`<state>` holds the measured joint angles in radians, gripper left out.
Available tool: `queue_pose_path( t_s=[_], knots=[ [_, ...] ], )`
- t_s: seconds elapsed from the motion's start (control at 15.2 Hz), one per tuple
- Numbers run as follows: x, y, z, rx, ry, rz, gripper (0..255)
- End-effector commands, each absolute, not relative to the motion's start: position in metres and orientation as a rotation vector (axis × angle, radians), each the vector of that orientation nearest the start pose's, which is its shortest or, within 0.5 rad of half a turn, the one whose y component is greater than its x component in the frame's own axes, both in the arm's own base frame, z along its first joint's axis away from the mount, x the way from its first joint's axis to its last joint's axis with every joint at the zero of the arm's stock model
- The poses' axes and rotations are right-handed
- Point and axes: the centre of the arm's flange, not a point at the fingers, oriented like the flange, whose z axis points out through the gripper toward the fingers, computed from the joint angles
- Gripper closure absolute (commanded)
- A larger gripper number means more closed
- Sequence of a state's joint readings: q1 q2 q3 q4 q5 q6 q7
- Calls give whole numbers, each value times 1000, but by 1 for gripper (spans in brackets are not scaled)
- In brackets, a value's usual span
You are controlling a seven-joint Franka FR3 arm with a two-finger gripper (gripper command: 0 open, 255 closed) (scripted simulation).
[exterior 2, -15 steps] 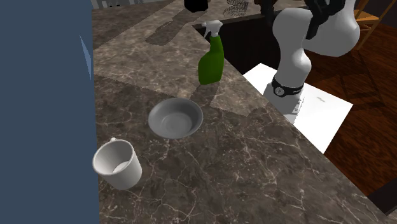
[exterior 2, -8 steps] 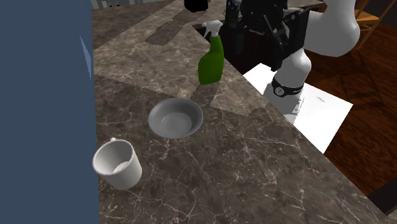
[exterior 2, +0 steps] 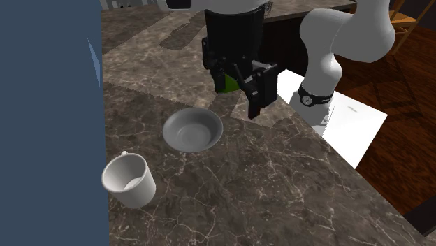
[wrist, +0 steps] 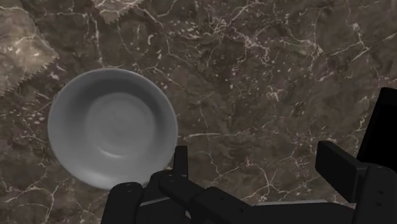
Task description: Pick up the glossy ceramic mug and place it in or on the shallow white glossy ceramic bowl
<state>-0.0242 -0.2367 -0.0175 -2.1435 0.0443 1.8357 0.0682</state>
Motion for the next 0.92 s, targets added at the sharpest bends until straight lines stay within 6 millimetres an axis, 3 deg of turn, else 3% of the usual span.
queue_pose_path(
  t_s=[0.0,0.86],
  knots=[
    [497,-19,484,-3098,194,102,0],
    [642,-51,412,-3159,227,50,0]
  ],
)
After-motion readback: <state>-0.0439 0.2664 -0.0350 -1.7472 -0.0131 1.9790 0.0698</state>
